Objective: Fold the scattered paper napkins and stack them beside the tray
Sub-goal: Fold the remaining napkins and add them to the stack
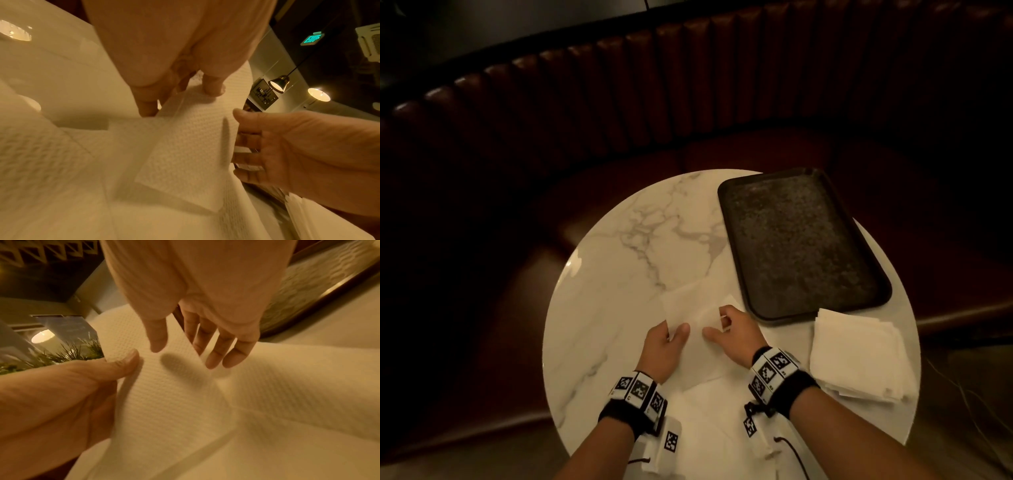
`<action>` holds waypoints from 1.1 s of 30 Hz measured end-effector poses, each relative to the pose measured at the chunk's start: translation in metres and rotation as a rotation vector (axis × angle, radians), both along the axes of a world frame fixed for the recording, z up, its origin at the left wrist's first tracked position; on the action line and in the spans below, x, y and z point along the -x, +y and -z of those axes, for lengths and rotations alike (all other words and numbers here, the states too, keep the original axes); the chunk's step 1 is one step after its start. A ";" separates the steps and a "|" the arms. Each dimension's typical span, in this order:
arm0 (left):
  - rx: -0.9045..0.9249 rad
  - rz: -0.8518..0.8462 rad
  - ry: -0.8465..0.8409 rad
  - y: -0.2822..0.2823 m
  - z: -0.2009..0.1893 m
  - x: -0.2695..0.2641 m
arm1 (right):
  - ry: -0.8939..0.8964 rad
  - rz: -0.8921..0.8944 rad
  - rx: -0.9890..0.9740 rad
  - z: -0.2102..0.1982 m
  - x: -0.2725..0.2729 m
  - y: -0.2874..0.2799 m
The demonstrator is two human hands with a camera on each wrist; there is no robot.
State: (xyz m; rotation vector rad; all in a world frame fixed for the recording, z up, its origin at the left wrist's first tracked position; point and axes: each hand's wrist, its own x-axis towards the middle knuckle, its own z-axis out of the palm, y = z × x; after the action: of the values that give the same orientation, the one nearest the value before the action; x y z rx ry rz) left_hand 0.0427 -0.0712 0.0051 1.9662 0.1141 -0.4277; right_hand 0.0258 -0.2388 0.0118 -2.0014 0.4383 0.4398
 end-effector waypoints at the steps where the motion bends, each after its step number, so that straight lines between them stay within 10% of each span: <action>1: -0.008 0.005 -0.007 0.002 0.000 0.001 | -0.025 0.009 0.022 -0.005 0.000 0.003; 6: 0.023 0.037 0.013 0.015 -0.010 0.006 | -0.048 0.069 -0.078 -0.021 0.016 0.007; 13: 0.176 0.103 -0.026 0.021 -0.071 0.047 | 0.043 0.251 -0.698 -0.071 0.059 -0.003; 33: 0.571 0.064 -0.252 0.056 -0.150 0.114 | -0.306 0.202 -0.737 -0.147 0.136 0.020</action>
State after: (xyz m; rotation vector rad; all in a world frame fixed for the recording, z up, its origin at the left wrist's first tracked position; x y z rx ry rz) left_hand -0.0715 -0.0153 0.1549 1.4446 -0.2130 -0.2161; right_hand -0.1101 -0.2191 0.1591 -1.2635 0.2315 0.1269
